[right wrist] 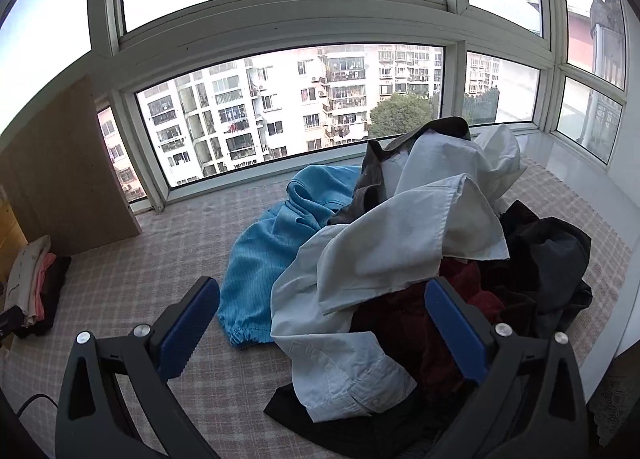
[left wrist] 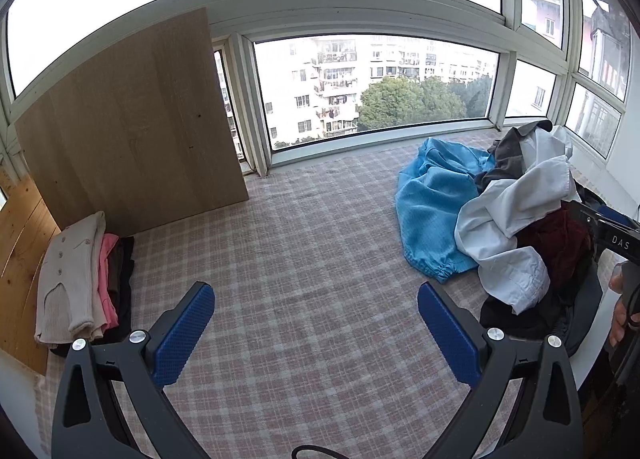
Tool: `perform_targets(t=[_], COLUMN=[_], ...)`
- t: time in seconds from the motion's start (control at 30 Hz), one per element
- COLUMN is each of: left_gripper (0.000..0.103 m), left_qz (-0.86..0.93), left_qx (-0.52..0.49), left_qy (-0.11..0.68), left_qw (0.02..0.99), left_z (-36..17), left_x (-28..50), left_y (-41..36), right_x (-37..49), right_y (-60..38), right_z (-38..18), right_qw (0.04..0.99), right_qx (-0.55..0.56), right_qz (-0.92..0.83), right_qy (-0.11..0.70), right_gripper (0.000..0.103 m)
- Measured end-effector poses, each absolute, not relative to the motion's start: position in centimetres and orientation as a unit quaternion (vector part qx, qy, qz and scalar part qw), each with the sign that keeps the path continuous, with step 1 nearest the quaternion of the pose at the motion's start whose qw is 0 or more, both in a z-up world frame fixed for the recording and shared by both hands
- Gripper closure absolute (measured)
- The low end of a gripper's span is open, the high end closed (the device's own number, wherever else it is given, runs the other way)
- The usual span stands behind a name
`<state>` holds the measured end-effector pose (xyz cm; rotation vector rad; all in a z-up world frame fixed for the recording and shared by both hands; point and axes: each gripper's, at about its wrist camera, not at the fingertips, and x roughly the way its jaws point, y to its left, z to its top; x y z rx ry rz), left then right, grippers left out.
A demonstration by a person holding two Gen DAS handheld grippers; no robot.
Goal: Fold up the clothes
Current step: 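Grasp the blue striped coat with the right gripper, then lift the blue coat high with the right gripper and shake it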
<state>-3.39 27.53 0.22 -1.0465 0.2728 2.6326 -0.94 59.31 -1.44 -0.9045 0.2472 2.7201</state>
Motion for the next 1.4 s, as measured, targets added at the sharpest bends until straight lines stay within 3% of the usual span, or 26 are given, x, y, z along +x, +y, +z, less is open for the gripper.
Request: perform_targets(t=[0.2,0.43,0.73,0.77,0.83,0.9,0.97,1.0,1.2,1.4], left_gripper=[0.001,0.001,0.001,0.001,0.001,0.001,0.001,0.001,0.001,0.001], left_qz=[0.915,0.913,0.910,0.909,0.908,0.906,0.904,0.904,0.905,0.915], left_qx=[-0.367,-0.385,-0.400,-0.401,-0.404,-0.409,-0.413,-0.414,-0.412,-0.394], left_qy=[0.099,0.094,0.089,0.091,0.095,0.095,0.096,0.096,0.096,0.082], left_qw=[0.133,0.091,0.064,0.062,0.058,0.056,0.053,0.052,0.042,0.036], left_z=[0.5,-0.1,-1.1,-1.2,-1.4,-1.7,-1.9,-2.0,-2.1,-0.9], left_x=[-5.2,-8.6,-13.1,-13.4,-13.9,-14.2,-14.4,-14.4,-14.7,-13.6], left_y=[30.2,31.1,31.8,31.8,31.8,31.6,31.3,31.2,29.6,27.0], right_x=[-14.3,-29.5,-36.8,-37.4,-37.8,-37.7,-37.3,-37.0,-34.3,-29.3], right_y=[60.4,62.2,64.0,64.6,65.9,66.9,67.6,68.0,69.4,67.8], right_z=[-2.5,-9.9,-17.2,-18.0,-19.3,-20.1,-19.7,-19.1,-10.7,4.5], right_qw=[0.086,0.115,0.108,0.108,0.108,0.112,0.112,0.100,0.056,0.010], right_qx=[-0.357,-0.443,-0.518,-0.526,-0.539,-0.541,-0.527,-0.518,-0.441,-0.332], right_qz=[0.929,0.888,0.848,0.842,0.833,0.830,0.838,0.842,0.878,0.928], right_qy=[0.055,0.043,0.041,0.046,0.061,0.077,0.094,0.113,0.177,0.171], right_gripper=[0.000,0.000,0.000,0.003,0.022,0.070,0.089,0.094,0.096,0.097])
